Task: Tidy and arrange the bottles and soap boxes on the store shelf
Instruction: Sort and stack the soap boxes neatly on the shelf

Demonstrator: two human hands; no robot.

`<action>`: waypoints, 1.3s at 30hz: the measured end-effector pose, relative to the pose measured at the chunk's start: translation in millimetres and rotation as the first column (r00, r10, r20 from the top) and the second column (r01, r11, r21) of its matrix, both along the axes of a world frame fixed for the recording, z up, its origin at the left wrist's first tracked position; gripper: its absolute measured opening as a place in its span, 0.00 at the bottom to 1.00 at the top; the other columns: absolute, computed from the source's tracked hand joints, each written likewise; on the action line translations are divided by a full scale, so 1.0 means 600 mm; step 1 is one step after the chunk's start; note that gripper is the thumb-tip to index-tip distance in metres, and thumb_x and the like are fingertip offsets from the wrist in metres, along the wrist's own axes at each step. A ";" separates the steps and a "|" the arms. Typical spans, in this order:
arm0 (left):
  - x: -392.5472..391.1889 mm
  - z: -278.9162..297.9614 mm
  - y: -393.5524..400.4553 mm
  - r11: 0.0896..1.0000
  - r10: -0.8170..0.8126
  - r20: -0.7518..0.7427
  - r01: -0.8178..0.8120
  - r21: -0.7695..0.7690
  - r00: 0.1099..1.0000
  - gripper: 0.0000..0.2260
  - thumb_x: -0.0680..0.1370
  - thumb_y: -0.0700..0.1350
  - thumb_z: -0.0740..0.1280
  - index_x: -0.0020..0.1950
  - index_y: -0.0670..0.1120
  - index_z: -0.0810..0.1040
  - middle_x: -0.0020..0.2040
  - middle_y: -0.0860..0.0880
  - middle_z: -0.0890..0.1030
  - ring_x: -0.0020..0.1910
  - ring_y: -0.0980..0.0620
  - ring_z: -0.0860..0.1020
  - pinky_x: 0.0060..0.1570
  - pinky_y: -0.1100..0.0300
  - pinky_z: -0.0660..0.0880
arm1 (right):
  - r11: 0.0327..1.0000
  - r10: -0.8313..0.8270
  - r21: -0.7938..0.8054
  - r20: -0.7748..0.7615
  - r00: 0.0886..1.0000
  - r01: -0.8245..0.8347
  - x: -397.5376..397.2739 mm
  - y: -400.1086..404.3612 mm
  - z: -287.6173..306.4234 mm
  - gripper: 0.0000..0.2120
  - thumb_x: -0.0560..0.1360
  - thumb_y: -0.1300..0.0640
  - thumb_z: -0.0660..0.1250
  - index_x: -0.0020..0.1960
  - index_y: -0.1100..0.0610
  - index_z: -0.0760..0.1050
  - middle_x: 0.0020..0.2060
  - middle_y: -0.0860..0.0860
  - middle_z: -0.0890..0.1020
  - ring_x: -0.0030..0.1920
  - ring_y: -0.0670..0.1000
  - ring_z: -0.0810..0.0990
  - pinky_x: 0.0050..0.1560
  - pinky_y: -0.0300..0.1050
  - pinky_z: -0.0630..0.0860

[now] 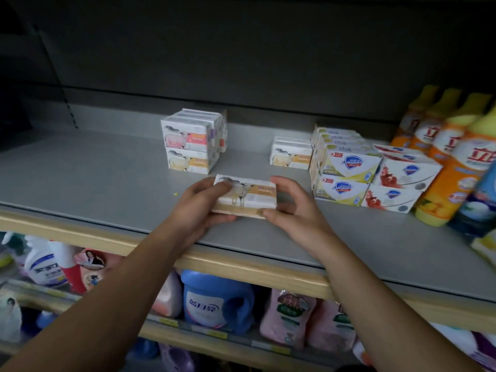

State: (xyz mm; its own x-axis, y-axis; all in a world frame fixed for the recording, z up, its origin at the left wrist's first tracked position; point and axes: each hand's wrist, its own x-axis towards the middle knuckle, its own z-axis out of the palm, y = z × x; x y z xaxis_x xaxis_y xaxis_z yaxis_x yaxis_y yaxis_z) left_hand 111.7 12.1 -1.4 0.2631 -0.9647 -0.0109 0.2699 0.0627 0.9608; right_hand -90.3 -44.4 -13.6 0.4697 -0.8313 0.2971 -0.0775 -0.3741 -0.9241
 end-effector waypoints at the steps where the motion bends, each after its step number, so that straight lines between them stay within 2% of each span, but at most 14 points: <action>1: 0.004 -0.002 0.001 1.000 -0.005 -0.021 0.005 -0.013 1.000 0.08 0.77 0.47 0.68 0.42 0.48 0.85 0.42 0.44 0.84 0.39 0.48 0.84 0.34 0.57 0.80 | 1.000 -0.019 0.001 0.009 1.000 0.019 0.003 -0.003 -0.001 0.24 0.72 0.60 0.74 0.62 0.41 0.74 0.57 0.42 0.80 0.51 0.44 0.83 0.52 0.39 0.80; 4: 0.007 -0.005 0.004 1.000 -0.010 -0.041 0.009 -0.029 0.999 0.11 0.73 0.52 0.69 0.44 0.45 0.83 0.36 0.40 0.82 0.32 0.46 0.82 0.31 0.58 0.79 | 0.987 -0.067 0.155 0.124 0.990 0.048 0.012 -0.003 0.004 0.13 0.70 0.49 0.75 0.52 0.52 0.80 0.41 0.48 0.84 0.40 0.51 0.83 0.42 0.42 0.81; 6: 0.003 -0.007 0.003 1.000 0.004 0.032 -0.003 -0.027 0.999 0.17 0.72 0.56 0.69 0.46 0.43 0.80 0.33 0.40 0.81 0.30 0.46 0.81 0.29 0.59 0.78 | 0.959 -0.120 0.274 0.164 0.979 0.071 0.014 -0.003 0.009 0.19 0.68 0.39 0.70 0.46 0.55 0.82 0.33 0.53 0.82 0.30 0.50 0.80 0.31 0.41 0.78; 10: -0.001 -0.011 0.004 0.998 0.041 0.150 -0.035 -0.044 0.988 0.20 0.75 0.59 0.67 0.47 0.41 0.80 0.32 0.41 0.81 0.29 0.47 0.81 0.28 0.60 0.77 | 0.940 -0.155 0.326 0.140 0.978 0.102 0.011 -0.009 0.011 0.23 0.78 0.38 0.60 0.45 0.56 0.82 0.34 0.57 0.84 0.25 0.49 0.77 0.25 0.39 0.73; 14: -0.007 -0.008 0.009 0.997 0.059 0.184 -0.050 -0.055 0.981 0.21 0.77 0.58 0.65 0.49 0.38 0.79 0.31 0.42 0.80 0.28 0.47 0.80 0.27 0.60 0.77 | 0.938 -0.171 0.324 0.119 0.978 0.125 0.014 -0.007 0.011 0.27 0.71 0.33 0.60 0.46 0.57 0.82 0.34 0.57 0.84 0.26 0.49 0.78 0.26 0.39 0.74; 17: -0.009 -0.007 0.012 0.997 0.066 0.192 -0.056 -0.058 0.979 0.22 0.78 0.57 0.65 0.51 0.36 0.79 0.31 0.42 0.80 0.29 0.47 0.80 0.28 0.60 0.77 | 0.940 -0.179 0.311 0.110 0.978 0.138 0.014 -0.006 0.010 0.26 0.72 0.34 0.60 0.46 0.56 0.82 0.34 0.57 0.84 0.26 0.49 0.79 0.25 0.39 0.74; 20: -0.010 -0.003 0.016 0.997 0.061 0.173 -0.051 -0.061 0.983 0.20 0.78 0.57 0.65 0.50 0.39 0.79 0.31 0.41 0.80 0.30 0.46 0.80 0.28 0.59 0.77 | 0.942 -0.181 0.306 0.119 0.976 0.137 0.014 -0.001 0.011 0.25 0.71 0.35 0.61 0.47 0.57 0.81 0.34 0.57 0.84 0.27 0.50 0.80 0.27 0.40 0.75; 23: -0.009 -0.001 0.017 0.997 0.066 0.112 -0.061 -0.050 0.992 0.20 0.78 0.60 0.63 0.50 0.42 0.78 0.32 0.41 0.80 0.28 0.46 0.79 0.28 0.59 0.77 | 0.951 -0.161 0.292 0.191 0.968 0.100 0.011 0.004 0.010 0.22 0.67 0.42 0.71 0.53 0.56 0.79 0.41 0.54 0.83 0.30 0.52 0.82 0.30 0.42 0.77; 26: -0.011 -0.002 0.015 0.997 0.070 0.116 -0.065 -0.046 0.991 0.15 0.79 0.55 0.65 0.53 0.43 0.79 0.40 0.42 0.82 0.29 0.48 0.80 0.28 0.59 0.77 | 0.984 -0.104 0.162 0.168 0.980 0.077 0.001 0.008 0.002 0.21 0.68 0.58 0.76 0.59 0.52 0.75 0.57 0.48 0.81 0.46 0.49 0.85 0.42 0.46 0.82; 28: -0.011 -0.004 0.017 0.997 0.042 0.118 -0.034 -0.067 0.992 0.11 0.78 0.48 0.68 0.58 0.44 0.78 0.46 0.40 0.83 0.29 0.48 0.80 0.28 0.60 0.78 | 0.994 -0.093 0.070 0.123 0.988 0.085 0.000 0.010 -0.002 0.23 0.70 0.58 0.75 0.63 0.49 0.73 0.60 0.44 0.79 0.54 0.44 0.82 0.49 0.48 0.82; 30: -0.007 -0.006 0.022 0.993 -0.016 0.111 0.029 -0.114 0.994 0.15 0.76 0.45 0.70 0.62 0.47 0.76 0.48 0.40 0.84 0.31 0.47 0.82 0.29 0.60 0.78 | 0.990 -0.133 0.054 0.130 0.983 0.127 0.003 0.009 -0.004 0.21 0.74 0.59 0.72 0.65 0.51 0.72 0.61 0.46 0.79 0.59 0.42 0.79 0.55 0.51 0.80; 34: -0.003 -0.007 0.029 0.979 -0.089 0.099 0.105 -0.175 0.991 0.24 0.72 0.41 0.70 0.68 0.46 0.72 0.50 0.43 0.84 0.32 0.49 0.82 0.31 0.59 0.79 | 0.984 -0.179 0.024 0.027 0.983 0.178 0.009 0.006 -0.006 0.18 0.76 0.58 0.71 0.65 0.56 0.74 0.55 0.50 0.83 0.56 0.49 0.82 0.60 0.58 0.77; 36: -0.005 -0.006 0.030 0.977 -0.091 0.087 0.106 -0.185 0.992 0.24 0.72 0.40 0.70 0.68 0.47 0.72 0.52 0.43 0.83 0.33 0.47 0.83 0.32 0.57 0.80 | 0.980 -0.199 -0.018 0.013 0.980 0.200 0.008 0.011 -0.006 0.18 0.75 0.58 0.71 0.65 0.53 0.75 0.55 0.48 0.83 0.55 0.46 0.82 0.61 0.55 0.77; 39: -0.010 -0.007 0.030 0.975 -0.086 0.079 0.101 -0.199 0.993 0.19 0.71 0.48 0.70 0.61 0.52 0.78 0.52 0.43 0.83 0.39 0.40 0.83 0.39 0.51 0.82 | 0.963 -0.242 -0.111 0.054 0.969 0.247 0.001 0.018 -0.002 0.22 0.73 0.61 0.73 0.63 0.45 0.73 0.56 0.40 0.80 0.51 0.42 0.82 0.56 0.49 0.79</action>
State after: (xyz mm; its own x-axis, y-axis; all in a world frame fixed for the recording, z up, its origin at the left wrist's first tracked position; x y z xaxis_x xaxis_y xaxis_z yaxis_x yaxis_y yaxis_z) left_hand 105.7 30.3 -5.7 0.1648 -0.9653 0.2025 0.2168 0.2357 0.9473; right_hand -89.6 -33.7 -14.6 0.2423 -0.8783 0.4122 -0.1447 -0.4529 -0.8797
